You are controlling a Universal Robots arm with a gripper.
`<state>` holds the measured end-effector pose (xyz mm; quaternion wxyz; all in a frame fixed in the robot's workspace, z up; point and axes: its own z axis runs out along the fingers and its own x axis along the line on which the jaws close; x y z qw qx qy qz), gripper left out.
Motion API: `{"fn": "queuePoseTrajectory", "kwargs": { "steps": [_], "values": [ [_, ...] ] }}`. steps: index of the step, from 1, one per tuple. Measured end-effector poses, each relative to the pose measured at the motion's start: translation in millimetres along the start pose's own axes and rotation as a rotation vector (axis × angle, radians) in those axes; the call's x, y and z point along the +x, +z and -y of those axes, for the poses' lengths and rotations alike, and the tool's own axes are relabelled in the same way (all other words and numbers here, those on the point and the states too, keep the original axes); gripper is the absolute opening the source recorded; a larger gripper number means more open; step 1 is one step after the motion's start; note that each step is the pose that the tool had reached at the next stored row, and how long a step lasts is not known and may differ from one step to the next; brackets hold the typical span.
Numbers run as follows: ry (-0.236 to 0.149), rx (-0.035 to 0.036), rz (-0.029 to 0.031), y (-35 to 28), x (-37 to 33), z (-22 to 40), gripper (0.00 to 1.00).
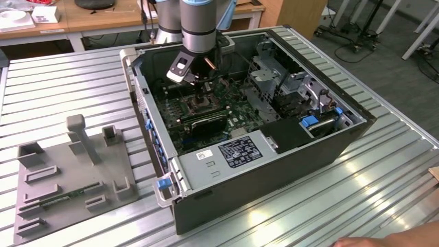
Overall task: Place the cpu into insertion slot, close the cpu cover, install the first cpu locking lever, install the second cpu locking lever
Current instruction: 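Place the cpu into insertion slot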
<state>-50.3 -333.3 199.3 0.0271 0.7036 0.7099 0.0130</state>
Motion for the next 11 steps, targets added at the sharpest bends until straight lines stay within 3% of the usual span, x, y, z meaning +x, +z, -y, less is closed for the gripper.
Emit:
{"fn": "queuePoseTrajectory", "kwargs": {
  "steps": [11],
  "values": [
    [0.0, -0.0003, -0.0003, 2.0, 0.1, 0.1, 0.1]
  ]
}}
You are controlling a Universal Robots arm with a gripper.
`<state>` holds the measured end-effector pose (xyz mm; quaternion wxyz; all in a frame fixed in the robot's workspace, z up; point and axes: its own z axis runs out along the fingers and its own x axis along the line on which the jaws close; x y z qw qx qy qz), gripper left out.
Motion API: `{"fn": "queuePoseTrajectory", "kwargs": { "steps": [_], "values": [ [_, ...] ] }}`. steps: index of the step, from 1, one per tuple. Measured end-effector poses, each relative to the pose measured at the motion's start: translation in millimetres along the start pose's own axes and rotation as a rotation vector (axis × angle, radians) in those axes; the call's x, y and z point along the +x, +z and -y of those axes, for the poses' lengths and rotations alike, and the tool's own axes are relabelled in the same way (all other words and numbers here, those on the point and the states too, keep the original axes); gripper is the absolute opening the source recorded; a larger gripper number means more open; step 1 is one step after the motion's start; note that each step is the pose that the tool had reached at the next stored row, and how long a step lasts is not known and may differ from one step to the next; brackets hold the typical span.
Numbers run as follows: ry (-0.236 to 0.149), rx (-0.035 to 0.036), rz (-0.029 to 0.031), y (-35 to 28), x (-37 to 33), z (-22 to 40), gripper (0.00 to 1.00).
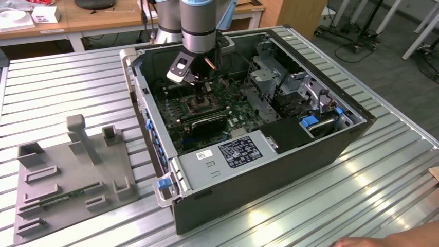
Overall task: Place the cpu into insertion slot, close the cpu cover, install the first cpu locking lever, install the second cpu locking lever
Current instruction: 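Place the cpu into insertion slot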
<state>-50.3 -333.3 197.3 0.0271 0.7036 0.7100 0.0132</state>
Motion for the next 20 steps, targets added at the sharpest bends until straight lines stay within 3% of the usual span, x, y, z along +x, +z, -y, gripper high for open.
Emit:
{"fn": "queuePoseTrajectory", "kwargs": {
  "steps": [15, 20],
  "values": [
    [0.0, 0.0001, 0.0, 0.0, 0.0, 0.0, 0.1],
    [0.0, -0.0018, -0.0029, -2.8, 0.5, -0.5, 0.1]
  ]
}}
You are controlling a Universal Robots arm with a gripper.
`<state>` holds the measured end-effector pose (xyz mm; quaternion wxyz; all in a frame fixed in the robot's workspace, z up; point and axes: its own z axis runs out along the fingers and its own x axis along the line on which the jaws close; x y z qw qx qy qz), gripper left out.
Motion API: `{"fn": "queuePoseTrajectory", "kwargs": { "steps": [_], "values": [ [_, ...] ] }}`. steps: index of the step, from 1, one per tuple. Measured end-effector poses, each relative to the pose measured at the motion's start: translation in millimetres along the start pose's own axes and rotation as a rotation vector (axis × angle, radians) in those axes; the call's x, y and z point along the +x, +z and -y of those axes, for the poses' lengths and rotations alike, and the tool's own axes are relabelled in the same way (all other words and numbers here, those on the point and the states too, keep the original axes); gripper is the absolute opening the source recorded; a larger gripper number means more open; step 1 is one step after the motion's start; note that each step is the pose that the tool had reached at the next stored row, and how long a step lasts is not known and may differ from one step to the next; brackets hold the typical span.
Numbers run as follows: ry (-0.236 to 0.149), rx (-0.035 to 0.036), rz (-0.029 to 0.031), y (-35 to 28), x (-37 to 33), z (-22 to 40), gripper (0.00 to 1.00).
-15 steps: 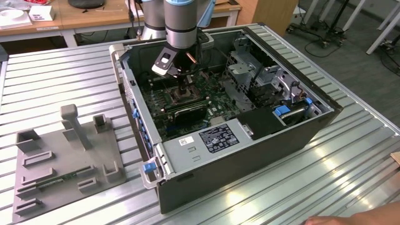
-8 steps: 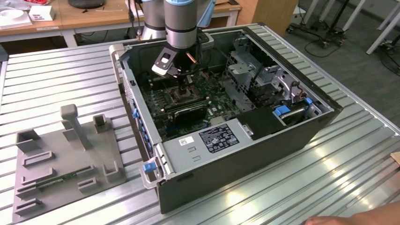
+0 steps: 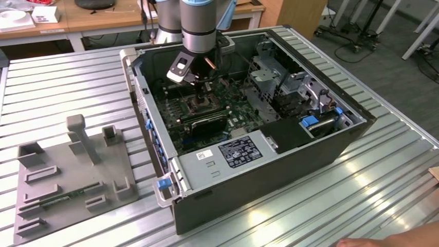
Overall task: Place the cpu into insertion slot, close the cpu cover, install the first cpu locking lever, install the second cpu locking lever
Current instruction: 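Place the cpu into insertion slot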
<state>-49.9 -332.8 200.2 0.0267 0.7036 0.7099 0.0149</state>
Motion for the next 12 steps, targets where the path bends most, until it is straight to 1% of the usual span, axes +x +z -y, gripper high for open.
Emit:
{"fn": "queuePoseTrajectory", "kwargs": {
  "steps": [2, 9, 12],
  "values": [
    [0.0, 0.0015, 0.0022, -4.2, -0.5, 0.0, 0.1],
    [0.0, 0.0016, 0.0024, -19.0, -0.7, -0.8, 0.1],
    [0.0, 0.0013, 0.0021, -19.7, -0.7, -0.9, 0.1]
  ]
}}
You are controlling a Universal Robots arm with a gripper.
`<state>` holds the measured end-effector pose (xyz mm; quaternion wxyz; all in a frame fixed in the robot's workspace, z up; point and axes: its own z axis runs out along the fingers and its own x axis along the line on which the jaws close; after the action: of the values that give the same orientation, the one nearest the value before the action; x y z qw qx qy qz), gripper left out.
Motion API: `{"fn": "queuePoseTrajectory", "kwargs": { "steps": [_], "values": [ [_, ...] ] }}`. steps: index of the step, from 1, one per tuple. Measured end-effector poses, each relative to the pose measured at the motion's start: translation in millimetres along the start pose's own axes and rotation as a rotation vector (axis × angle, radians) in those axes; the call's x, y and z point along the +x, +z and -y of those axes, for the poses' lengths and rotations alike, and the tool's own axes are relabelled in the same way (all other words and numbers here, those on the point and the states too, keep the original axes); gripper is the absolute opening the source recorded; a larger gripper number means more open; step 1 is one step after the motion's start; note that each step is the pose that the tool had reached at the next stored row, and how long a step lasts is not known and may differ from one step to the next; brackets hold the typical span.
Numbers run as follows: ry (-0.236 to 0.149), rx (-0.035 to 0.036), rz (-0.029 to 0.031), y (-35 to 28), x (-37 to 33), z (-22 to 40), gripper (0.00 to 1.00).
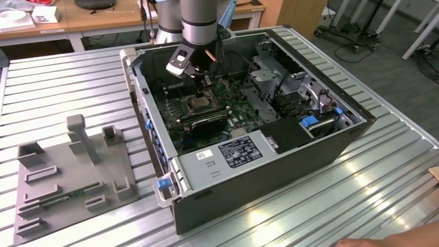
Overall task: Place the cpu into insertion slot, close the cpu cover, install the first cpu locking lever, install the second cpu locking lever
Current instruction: 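Place the cpu into insertion slot, then close the cpu cover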
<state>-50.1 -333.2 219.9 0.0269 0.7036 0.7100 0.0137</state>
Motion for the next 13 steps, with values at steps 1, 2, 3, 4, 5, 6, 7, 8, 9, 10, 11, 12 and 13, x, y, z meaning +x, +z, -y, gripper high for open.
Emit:
{"fn": "queuePoseTrajectory", "kwargs": {
  "steps": [1, 2, 3, 4, 5, 6, 7, 8, 9, 10, 11, 12, 13],
  "values": [
    [0.0, 0.0001, 0.0002, -0.1, 0.0, 0.0, 0.1],
    [0.0, 0.0002, 0.0003, -0.3, 0.0, 0.0, 0.1],
    [0.0, 0.0002, 0.0003, -0.3, 0.0, 0.0, 0.1],
    [0.0, 0.0002, 0.0003, -0.3, 0.0, -0.1, 0.1],
    [0.0, 0.0002, 0.0003, -0.3, -0.1, -0.3, 0.1],
    [0.0, 0.0002, 0.0003, -0.3, -0.1, -0.4, 0.1],
    [0.0, 0.0002, 0.0004, -0.3, -0.1, -1.8, 0.1],
    [0.0, 0.0002, 0.0004, -0.2, -0.1, -2.6, 0.1],
    [0.0, 0.0002, 0.0004, -0.2, -0.1, -2.6, 0.1],
    [0.0, 0.0002, 0.0004, -0.2, -0.1, -2.6, 0.1],
    [0.0, 0.0002, 0.0003, -0.2, -0.1, -2.6, 0.1],
    [0.0, 0.0003, 0.0004, -0.2, -0.1, -2.6, 0.1],
    [0.0, 0.0003, 0.0004, -0.2, -0.1, -2.6, 0.1]
  ]
}}
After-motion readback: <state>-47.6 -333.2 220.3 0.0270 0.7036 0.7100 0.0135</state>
